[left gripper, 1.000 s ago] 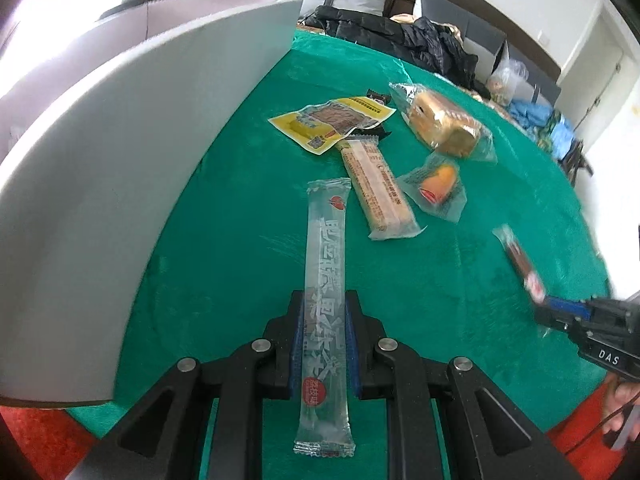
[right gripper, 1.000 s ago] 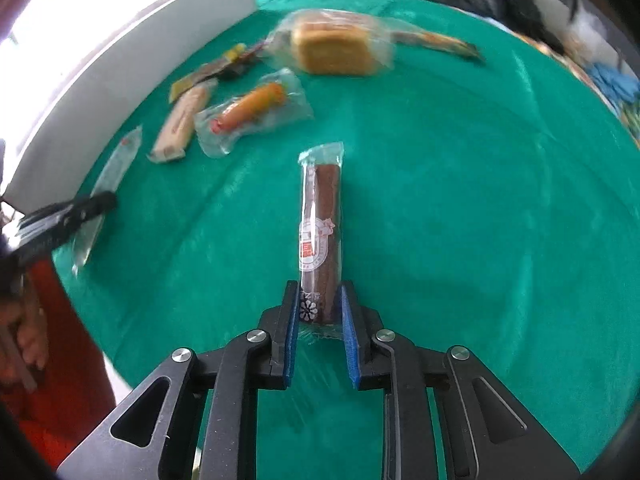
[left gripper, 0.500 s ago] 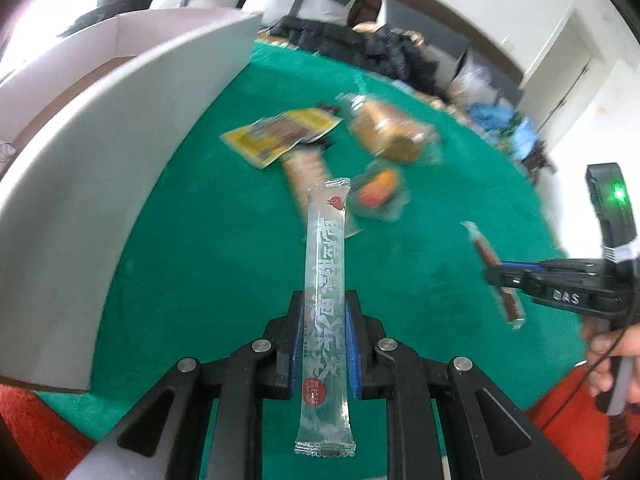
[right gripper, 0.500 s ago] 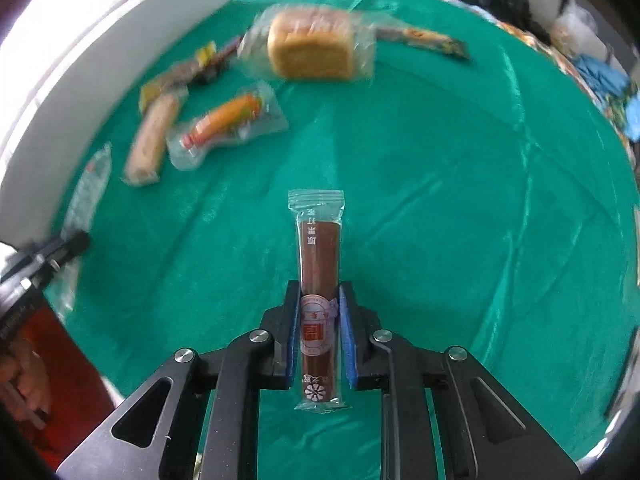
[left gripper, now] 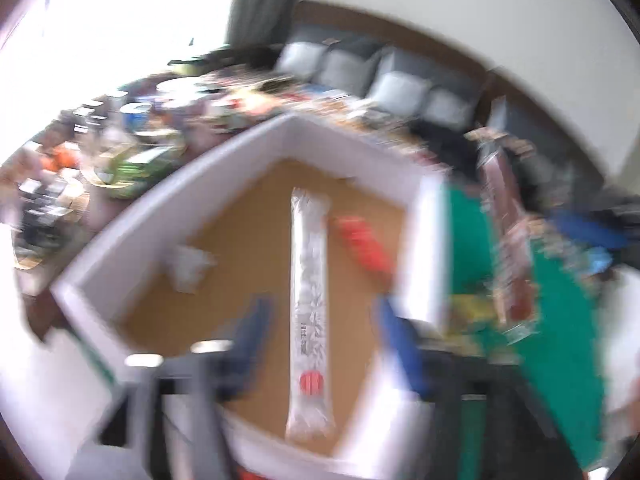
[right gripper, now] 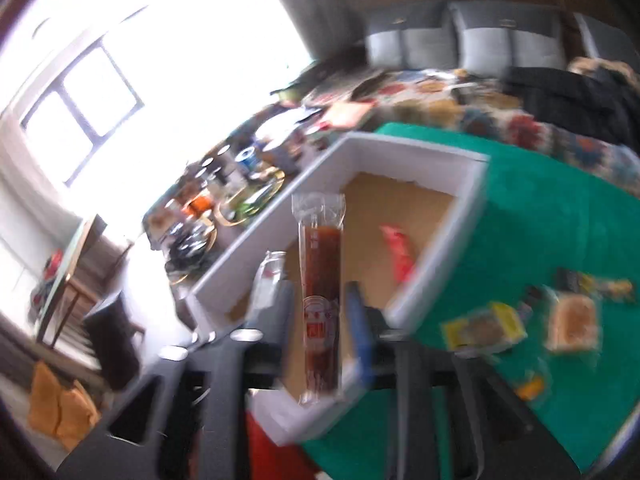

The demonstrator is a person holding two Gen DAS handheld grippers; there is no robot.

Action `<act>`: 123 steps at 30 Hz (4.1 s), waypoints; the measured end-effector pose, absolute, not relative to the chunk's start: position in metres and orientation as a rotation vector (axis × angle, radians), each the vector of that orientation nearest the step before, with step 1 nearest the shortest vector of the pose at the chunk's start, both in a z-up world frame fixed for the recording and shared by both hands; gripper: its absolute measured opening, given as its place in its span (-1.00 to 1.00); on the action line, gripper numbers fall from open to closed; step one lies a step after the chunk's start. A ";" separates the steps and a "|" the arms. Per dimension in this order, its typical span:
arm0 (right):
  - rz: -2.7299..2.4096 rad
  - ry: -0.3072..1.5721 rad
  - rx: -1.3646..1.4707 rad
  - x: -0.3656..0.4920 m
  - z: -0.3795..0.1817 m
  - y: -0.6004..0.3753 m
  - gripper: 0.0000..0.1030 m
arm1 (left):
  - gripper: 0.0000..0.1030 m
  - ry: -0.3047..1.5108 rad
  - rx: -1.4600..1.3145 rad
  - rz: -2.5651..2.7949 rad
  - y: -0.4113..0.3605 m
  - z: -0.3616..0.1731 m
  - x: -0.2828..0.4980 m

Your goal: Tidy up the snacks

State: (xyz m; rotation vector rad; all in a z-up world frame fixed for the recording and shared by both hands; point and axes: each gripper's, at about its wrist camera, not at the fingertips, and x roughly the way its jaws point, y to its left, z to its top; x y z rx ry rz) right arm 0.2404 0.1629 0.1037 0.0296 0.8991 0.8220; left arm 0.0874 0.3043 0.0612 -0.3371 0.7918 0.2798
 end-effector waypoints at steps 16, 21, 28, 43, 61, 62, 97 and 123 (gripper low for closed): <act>0.200 0.918 -0.217 0.205 -0.088 -0.121 0.38 | 0.87 0.796 -0.173 -0.133 0.110 0.031 0.042; 0.104 0.923 -0.141 0.193 -0.094 -0.173 0.38 | 0.86 0.908 -0.019 -0.179 0.031 -0.027 0.076; 0.075 0.899 -0.046 0.186 -0.114 -0.186 0.38 | 0.86 0.936 0.020 -0.092 0.029 -0.067 0.083; 0.040 0.872 -0.047 0.197 -0.127 -0.183 0.64 | 1.00 0.971 -0.005 -0.025 0.049 -0.096 0.088; 0.041 0.872 -0.044 0.198 -0.128 -0.184 0.67 | 1.00 0.945 0.006 -0.028 0.048 -0.096 0.088; 0.041 0.872 -0.044 0.198 -0.128 -0.183 0.67 | 1.00 0.945 0.005 -0.027 0.048 -0.097 0.088; 0.041 0.872 -0.041 0.197 -0.128 -0.182 0.68 | 0.08 1.037 -0.253 0.013 0.066 -0.079 0.186; 0.170 1.156 0.277 0.282 -0.088 -0.074 0.69 | 0.02 0.939 -0.004 -0.004 0.066 -0.088 0.103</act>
